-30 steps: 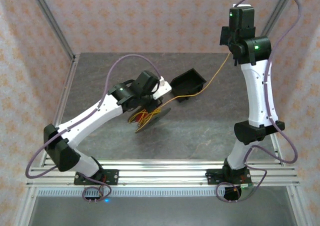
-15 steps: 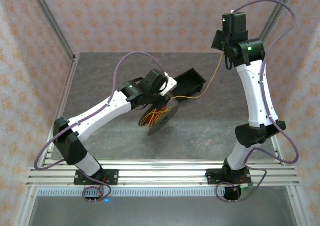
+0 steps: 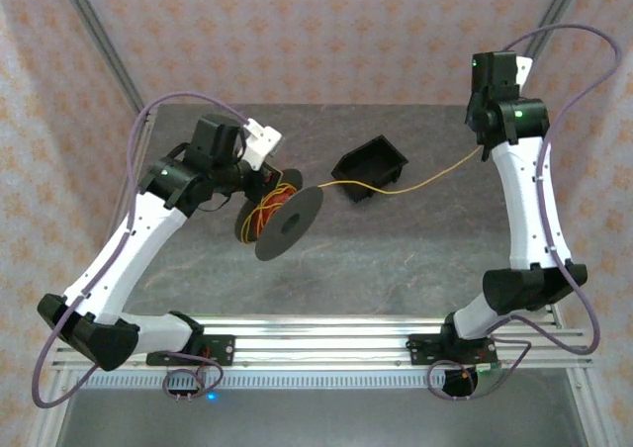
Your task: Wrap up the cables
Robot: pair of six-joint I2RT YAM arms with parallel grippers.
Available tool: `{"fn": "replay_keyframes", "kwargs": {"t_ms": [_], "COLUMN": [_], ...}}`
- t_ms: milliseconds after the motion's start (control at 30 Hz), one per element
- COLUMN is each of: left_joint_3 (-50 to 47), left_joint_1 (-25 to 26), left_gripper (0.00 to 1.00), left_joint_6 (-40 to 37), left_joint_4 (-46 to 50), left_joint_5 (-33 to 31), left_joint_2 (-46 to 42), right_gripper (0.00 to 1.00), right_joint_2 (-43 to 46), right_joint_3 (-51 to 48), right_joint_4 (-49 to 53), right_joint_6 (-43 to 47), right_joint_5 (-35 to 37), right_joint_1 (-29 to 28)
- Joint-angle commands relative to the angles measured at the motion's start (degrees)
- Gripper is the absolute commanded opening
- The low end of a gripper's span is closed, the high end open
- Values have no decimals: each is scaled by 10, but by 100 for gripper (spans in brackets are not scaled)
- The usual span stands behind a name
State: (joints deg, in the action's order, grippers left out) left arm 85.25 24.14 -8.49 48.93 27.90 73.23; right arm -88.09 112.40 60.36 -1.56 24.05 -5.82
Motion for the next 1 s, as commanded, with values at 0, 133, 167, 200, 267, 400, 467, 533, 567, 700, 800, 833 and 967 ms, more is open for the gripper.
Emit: {"fn": "replay_keyframes", "kwargs": {"t_ms": [0,133,167,200,267,400,467,533,567,700,800,833,967], "left_joint_3": [22,41,48,56,69,78,70,50,38,-5,-33,-43,-77], "left_joint_1": [-33,-77,-85,-93,-111,-160,-184,-209,-221,-258,-275,-281,-297], "left_gripper": [0,0,0,0,0,0,0,0,0,0,0,0,0], "left_joint_6": [5,18,20,24,32,82,123,184,216,348,430,454,525], "left_joint_4": [12,15,17,19,20,-10,-47,-113,-153,-300,-383,-412,-495], "left_joint_5": [113,185,197,210,242,325,361,400,414,447,446,447,438], "left_joint_2": [-25,-35,-35,-33,-30,-21,-20,-22,-23,-27,-28,-29,-37], "right_gripper": [0,0,0,0,0,0,0,0,0,0,0,0,0], "right_joint_2": [38,70,79,94,113,148,165,182,189,199,210,214,215], "right_joint_3": [-24,-76,-91,-112,-146,-212,-245,-274,-289,-330,-355,-360,-373], "right_joint_4": [-15,-37,-44,-58,-76,-106,-120,-132,-137,-148,-159,-162,-175], "right_joint_6": [8,3,0,-1,-8,-40,-60,-76,-82,-97,-105,-107,-112], "right_joint_5": [27,0,-16,-33,-58,-124,-152,-178,-189,-231,-256,-263,-297], "right_joint_1": [4,6,6,6,9,47,75,104,120,176,203,207,211]}}
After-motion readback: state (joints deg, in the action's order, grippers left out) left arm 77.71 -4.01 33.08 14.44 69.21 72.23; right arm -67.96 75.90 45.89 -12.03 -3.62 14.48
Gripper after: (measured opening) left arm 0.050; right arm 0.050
